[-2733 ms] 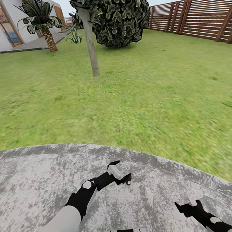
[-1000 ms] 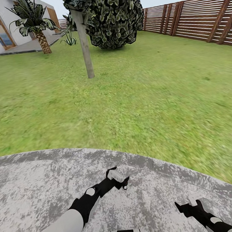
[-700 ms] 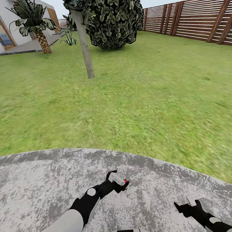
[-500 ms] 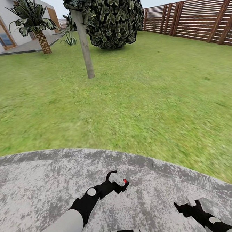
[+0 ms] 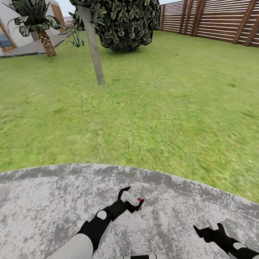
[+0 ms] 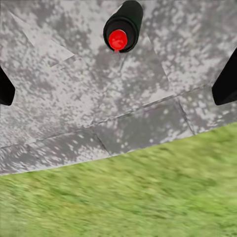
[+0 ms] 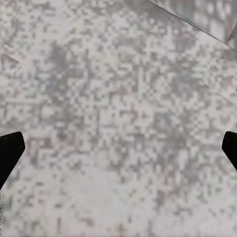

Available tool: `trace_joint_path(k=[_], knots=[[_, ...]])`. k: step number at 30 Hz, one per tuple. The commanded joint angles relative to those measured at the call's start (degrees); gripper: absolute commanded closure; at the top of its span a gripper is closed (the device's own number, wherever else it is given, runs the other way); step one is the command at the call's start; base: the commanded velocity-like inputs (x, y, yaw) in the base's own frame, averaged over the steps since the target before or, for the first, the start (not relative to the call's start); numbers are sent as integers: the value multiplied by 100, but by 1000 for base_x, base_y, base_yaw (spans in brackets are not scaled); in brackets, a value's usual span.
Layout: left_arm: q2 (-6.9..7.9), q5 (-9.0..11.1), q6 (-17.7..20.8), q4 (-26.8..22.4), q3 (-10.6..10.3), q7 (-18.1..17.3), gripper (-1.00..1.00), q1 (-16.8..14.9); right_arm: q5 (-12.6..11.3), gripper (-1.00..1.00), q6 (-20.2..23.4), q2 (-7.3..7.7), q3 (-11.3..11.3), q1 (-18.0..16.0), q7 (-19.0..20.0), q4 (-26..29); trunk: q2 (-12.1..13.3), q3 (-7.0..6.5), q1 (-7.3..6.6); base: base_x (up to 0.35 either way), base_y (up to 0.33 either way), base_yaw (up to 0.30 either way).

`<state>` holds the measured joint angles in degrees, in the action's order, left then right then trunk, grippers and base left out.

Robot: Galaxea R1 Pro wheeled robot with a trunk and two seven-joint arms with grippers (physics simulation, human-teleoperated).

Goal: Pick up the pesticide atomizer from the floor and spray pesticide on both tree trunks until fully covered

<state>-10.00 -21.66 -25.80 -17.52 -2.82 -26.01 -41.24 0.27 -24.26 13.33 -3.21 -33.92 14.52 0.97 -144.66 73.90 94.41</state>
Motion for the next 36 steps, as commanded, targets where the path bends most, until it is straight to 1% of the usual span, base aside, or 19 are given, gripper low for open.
trace_joint_path(k=[1, 2, 3, 4, 7, 10, 36], knots=[[0, -2, -139, 4, 3, 132, -100, 1, 0, -100, 0, -25, -1, 0, -22, 0, 0, 10, 0, 0, 0, 0], [0, -4, -210, 6, 5, 192, -100, 1, 0, -100, 0, -55, -2, 0, -76, 0, 0, 19, 0, 0, 0, 0], [0, -5, -459, 9, 7, 311, -100, -1, 0, -100, 3, -78, -3, 0, -157, -2, 0, 29, 0, 0, 0, 0], [0, -5, -626, 11, 6, 355, -100, 0, 0, -100, 5, -98, -3, 0, -242, -4, 0, 38, 0, 0, 0, 0], [0, -5, -841, 12, 0, 404, -100, 1, 0, -100, 7, -149, -3, 0, -344, -12, 0, 67, 0, 0, 0, 0], [0, -5, -950, 12, 11, 425, -100, 1, 0, -100, 8, -177, -4, 0, -392, -16, 0, 96, 0, 0, 0, 0], [0, 12, -1007, 20, -7, 423, -100, 1, 8, -100, 13, -190, -3, 0, -415, -26, 0, 344, 0, 0, 0, 0]])
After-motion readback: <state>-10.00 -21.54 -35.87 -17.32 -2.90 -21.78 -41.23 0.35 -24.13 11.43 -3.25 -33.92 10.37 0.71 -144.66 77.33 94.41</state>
